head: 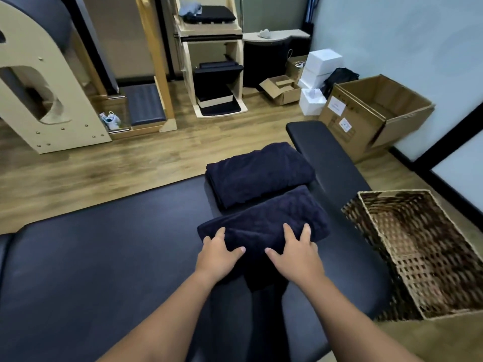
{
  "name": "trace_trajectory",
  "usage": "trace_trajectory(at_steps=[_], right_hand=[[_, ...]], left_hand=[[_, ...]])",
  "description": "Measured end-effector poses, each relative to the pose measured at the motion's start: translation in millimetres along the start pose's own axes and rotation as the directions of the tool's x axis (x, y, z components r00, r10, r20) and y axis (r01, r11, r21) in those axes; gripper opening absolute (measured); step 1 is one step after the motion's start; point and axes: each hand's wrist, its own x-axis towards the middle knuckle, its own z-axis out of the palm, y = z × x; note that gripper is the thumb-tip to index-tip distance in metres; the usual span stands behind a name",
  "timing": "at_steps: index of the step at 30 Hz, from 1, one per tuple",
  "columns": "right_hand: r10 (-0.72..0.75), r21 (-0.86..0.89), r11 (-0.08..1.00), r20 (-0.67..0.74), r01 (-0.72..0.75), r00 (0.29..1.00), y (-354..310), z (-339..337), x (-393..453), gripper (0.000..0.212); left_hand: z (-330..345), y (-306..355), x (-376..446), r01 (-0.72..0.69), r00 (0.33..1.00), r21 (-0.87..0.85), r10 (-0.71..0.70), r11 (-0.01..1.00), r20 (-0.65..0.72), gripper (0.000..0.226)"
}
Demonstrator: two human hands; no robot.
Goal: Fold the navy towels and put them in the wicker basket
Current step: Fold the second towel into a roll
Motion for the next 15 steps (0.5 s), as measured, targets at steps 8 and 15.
trace_trajectory(at_steps=[8,15], right_hand=[[-0.079,-0.126,0.989,-0.002,0.078,0.997,50.0,-49.6,68.7,0.089],[-0.346,-0.166,0.909,0.211,0.382,0.914,58.2,-62.2,106.3,0.093]], left_hand=[[44.1,74.5,38.1,0.004,0.997,-0.011,-0.005,1.0,-0.075,0.087],[43.3,71.7,59.7,0.105,0.954,0.025,-0.093,0.994,-0.286,0.04]])
